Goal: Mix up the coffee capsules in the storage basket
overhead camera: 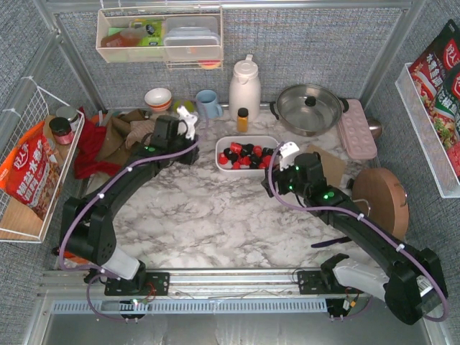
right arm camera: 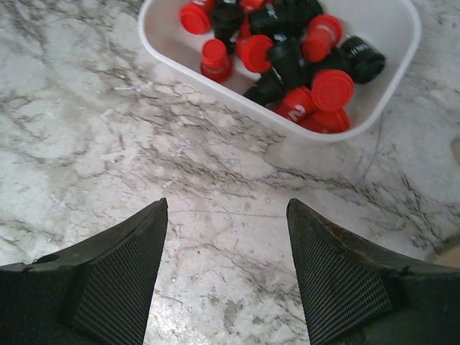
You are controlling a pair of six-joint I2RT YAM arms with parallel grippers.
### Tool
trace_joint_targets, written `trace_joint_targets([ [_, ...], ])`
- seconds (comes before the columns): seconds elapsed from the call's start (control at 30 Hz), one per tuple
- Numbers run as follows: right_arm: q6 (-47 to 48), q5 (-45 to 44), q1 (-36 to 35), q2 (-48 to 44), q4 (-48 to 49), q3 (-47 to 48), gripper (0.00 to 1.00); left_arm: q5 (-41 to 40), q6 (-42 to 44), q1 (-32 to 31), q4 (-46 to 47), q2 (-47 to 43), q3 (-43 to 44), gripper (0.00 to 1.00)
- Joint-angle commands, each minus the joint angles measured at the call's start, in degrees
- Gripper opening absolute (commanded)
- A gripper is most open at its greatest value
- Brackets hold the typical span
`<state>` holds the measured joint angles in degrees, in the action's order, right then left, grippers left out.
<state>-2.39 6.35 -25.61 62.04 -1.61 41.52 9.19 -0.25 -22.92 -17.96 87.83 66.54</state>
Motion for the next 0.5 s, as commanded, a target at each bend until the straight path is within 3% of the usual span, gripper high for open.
trace_joint_targets([
  [0.0, -1.3, -6.5, 0.3, -1.2, 2.6, -1.6, 0.71, 4.5, -5.9, -3.6, 10.4, 2.7, 5.2, 0.27],
  [0.23, -3.8, -14.3, 2.2, -4.4, 5.9, -5.2, 0.72, 1.0, -6.2, -9.9, 12.1, 15.6, 16.1, 0.36],
  [0.47, -7.0, -17.2, 5.0, -2.1, 6.9, -6.4, 0.8, -4.4, -10.2, -11.2, 17.0, 23.2, 18.0, 0.65],
])
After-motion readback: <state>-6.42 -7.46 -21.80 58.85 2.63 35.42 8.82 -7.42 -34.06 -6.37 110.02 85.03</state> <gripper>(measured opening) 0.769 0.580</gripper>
